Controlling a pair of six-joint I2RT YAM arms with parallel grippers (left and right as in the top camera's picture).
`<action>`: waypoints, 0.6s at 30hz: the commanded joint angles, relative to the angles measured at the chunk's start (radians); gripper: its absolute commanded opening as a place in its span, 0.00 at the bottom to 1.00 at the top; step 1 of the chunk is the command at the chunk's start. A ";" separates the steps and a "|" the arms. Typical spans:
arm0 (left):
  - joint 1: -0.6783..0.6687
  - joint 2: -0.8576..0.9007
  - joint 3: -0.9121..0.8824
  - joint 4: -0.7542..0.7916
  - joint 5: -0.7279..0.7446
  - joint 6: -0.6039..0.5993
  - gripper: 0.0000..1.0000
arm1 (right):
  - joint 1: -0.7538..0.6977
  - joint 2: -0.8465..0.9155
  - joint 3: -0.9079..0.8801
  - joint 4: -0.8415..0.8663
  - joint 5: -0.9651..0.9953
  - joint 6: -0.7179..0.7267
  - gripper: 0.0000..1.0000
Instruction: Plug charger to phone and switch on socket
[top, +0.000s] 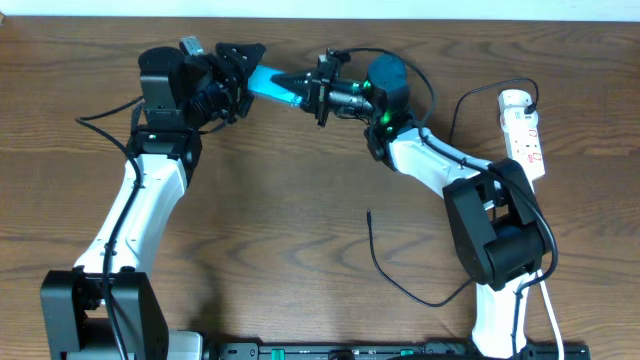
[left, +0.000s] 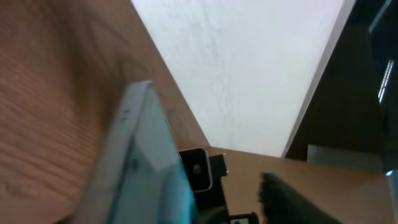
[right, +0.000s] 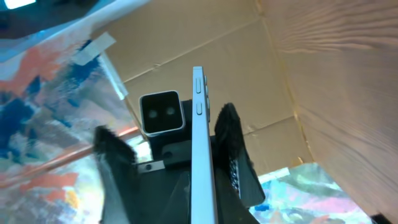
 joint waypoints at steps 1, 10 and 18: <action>0.004 -0.017 0.005 0.007 0.010 -0.031 0.45 | -0.007 -0.003 0.010 0.027 0.058 0.035 0.02; 0.004 -0.017 0.005 0.007 0.005 -0.034 0.27 | -0.003 -0.003 0.010 0.063 0.082 0.035 0.01; 0.004 -0.017 0.005 0.007 0.005 -0.034 0.19 | -0.003 -0.003 0.010 0.098 0.082 0.020 0.02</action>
